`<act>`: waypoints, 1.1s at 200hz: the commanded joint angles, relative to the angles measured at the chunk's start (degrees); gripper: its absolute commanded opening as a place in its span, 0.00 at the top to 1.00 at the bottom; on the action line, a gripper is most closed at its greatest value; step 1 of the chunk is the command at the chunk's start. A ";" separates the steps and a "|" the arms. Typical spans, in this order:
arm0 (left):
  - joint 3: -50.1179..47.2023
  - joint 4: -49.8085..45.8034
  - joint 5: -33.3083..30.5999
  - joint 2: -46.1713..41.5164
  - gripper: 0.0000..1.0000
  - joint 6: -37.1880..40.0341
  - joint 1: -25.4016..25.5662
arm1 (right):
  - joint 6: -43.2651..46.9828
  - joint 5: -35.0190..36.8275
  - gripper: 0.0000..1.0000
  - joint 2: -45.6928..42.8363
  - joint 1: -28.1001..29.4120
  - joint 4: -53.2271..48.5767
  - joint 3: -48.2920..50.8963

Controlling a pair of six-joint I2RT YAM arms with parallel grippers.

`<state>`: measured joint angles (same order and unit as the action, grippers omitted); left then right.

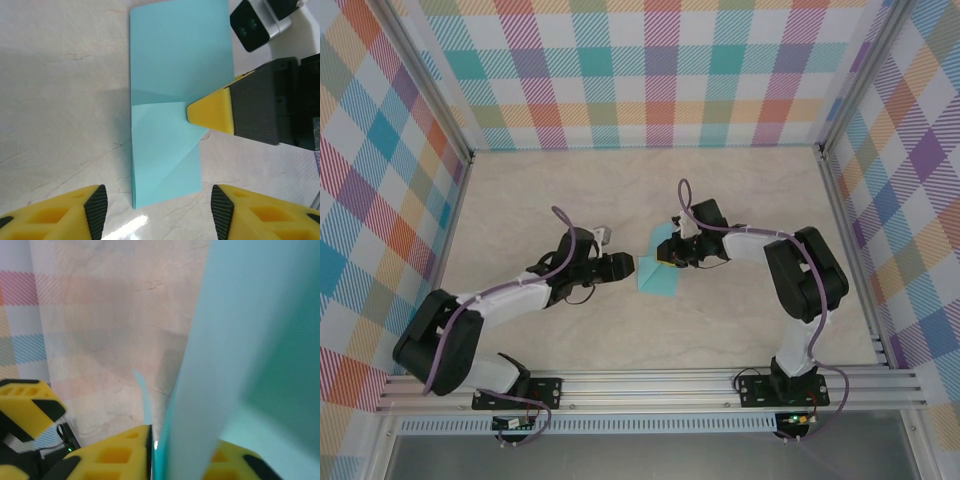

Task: Fold a paper plane with a square sheet of paper (fold left side to right side)
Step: Turn over the paper at the center of the table.

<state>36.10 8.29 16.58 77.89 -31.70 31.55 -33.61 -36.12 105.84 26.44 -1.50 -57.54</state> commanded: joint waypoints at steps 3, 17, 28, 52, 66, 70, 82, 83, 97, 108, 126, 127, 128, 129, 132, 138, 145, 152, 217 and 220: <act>-2.42 -4.02 -4.33 -7.50 0.35 -1.22 -0.96 | 2.63 -1.98 0.93 -5.44 0.20 -0.48 -0.56; -3.37 -5.88 -5.63 -13.05 0.29 -2.01 -0.96 | 2.77 -2.68 0.97 -8.51 -0.06 -0.72 -0.32; -3.54 -7.59 -6.10 -17.47 0.26 -2.56 -1.03 | 2.37 -3.59 0.97 -11.69 -0.54 -0.13 0.18; -1.93 -11.63 -3.81 -26.48 0.19 -3.13 -1.05 | 2.30 -5.28 0.97 -20.67 -1.47 1.12 1.03; -0.73 -12.36 -1.90 -31.05 0.14 -4.03 -1.05 | 2.65 -5.97 0.97 -26.37 -1.81 1.41 0.88; -0.38 -12.20 -1.26 -32.11 0.13 -4.40 -1.05 | 2.75 -6.35 0.97 -27.88 -1.83 1.48 0.66; 0.33 -10.19 0.80 -34.57 0.08 -6.06 -1.05 | 2.55 -8.16 0.97 -31.66 -1.83 1.93 -0.29; 0.40 -9.90 0.94 -34.78 0.08 -6.25 -1.05 | 2.43 -8.26 0.97 -31.92 -1.83 1.93 -0.38; 1.17 -5.07 4.41 -36.12 0.07 -8.82 -1.01 | 1.22 -11.16 0.97 -34.85 -1.70 3.24 -1.94; 1.67 -0.16 7.25 -36.11 0.07 -11.21 -0.98 | 0.50 -12.97 0.97 -36.40 -0.90 3.43 -3.74; 2.62 7.75 11.98 -35.04 0.09 -14.64 -0.83 | 0.42 -13.67 0.97 -37.85 1.47 2.98 -6.12; 2.68 8.08 12.25 -34.97 0.09 -14.80 -0.81 | 0.40 -13.74 0.97 -37.88 1.53 2.94 -6.33; 2.81 8.37 12.43 -34.90 0.09 -14.93 -0.76 | 0.39 -13.81 0.97 -37.85 1.70 2.92 -6.47; 2.91 8.65 12.64 -34.86 0.09 -15.04 -0.73 | 0.39 -13.94 0.96 -37.92 1.83 2.91 -6.64; 3.16 9.41 13.10 -34.74 0.09 -15.34 -0.59 | 0.36 -14.22 0.97 -37.96 2.24 2.90 -6.98; 3.78 10.48 13.83 -34.43 0.09 -15.62 -0.25 | 0.30 -14.72 0.97 -37.92 2.99 2.92 -7.78; 4.43 10.82 14.33 -34.25 0.09 -15.50 0.31 | 0.38 -15.14 0.97 -37.77 3.95 2.52 -8.83; 5.22 10.78 14.52 -34.16 0.10 -15.12 0.97 | 0.62 -15.32 0.97 -37.49 4.89 2.08 -9.84; 6.94 12.08 13.47 -32.80 0.38 -11.91 6.60 | 2.46 -17.12 0.96 -35.19 10.73 0.20 -15.29; 7.00 12.09 13.48 -32.80 0.41 -11.73 6.64 | 2.53 -17.11 0.96 -35.04 10.74 0.03 -15.36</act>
<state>41.21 16.88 28.80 44.80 -44.86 37.06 -32.51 -51.22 69.84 36.51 -0.95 -70.76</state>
